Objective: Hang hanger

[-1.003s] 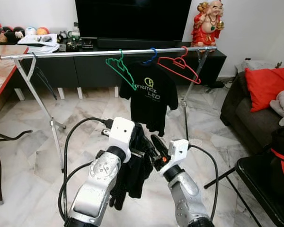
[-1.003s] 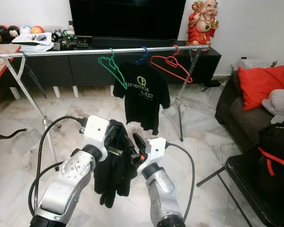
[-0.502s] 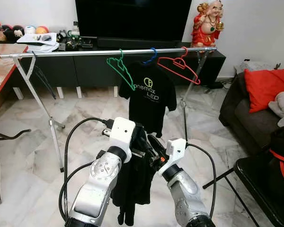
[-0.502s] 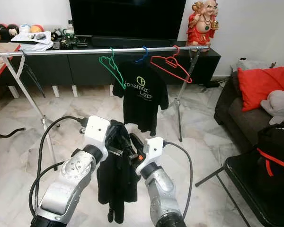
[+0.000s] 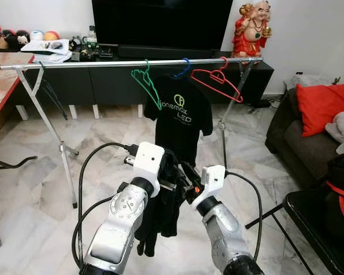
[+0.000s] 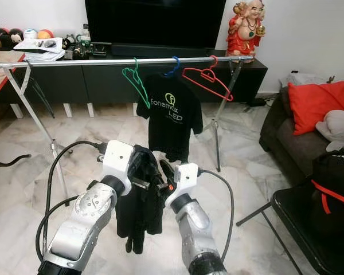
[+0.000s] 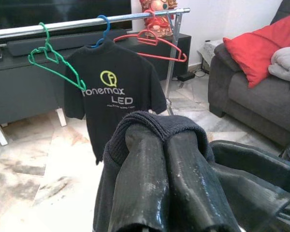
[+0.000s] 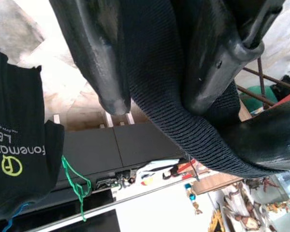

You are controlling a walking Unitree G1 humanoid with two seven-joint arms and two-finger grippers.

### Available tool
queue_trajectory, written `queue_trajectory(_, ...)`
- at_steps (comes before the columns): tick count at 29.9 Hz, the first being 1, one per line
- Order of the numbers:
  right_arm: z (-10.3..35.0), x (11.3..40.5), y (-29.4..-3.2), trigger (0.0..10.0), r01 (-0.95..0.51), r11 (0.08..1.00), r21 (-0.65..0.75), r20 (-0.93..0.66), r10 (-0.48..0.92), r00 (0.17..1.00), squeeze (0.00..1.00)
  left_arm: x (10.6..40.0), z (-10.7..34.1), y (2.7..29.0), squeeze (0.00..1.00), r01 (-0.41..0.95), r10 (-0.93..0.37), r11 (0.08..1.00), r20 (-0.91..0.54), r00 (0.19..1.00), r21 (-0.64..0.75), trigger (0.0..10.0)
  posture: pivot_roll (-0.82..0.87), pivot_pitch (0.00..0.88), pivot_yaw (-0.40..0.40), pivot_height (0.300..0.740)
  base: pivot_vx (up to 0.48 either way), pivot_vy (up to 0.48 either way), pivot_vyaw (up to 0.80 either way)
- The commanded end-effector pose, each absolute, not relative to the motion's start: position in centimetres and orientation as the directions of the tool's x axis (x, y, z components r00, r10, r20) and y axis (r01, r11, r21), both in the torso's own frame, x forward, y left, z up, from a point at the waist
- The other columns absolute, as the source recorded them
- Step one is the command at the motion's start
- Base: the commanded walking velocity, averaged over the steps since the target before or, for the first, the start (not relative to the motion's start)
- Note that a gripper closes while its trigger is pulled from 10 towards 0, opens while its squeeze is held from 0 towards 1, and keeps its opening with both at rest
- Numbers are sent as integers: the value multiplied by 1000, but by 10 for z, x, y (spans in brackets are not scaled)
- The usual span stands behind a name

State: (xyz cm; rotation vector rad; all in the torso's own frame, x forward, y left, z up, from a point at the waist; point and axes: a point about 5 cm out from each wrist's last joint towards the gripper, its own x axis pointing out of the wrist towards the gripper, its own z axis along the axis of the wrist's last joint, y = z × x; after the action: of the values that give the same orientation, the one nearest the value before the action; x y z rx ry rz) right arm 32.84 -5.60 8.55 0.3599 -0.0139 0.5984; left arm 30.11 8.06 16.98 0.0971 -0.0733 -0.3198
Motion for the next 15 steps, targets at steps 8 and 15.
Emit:
queue_trajectory(8, 84, 330, -39, 10000, -551, 771, 319, 60, 564, 823, 0, 298, 191, 72, 0, 322, -337, 939, 140, 931, 119, 10000, 172, 0, -136, 740, 0, 0, 0)
queue_trajectory(15, 67, 330, -45, 10000, -441, 850, 288, -100, 484, 869, 0, 298, 193, 72, 0, 326, -342, 938, 145, 929, 120, 10000, 177, 0, -129, 740, 0, 0, 0)
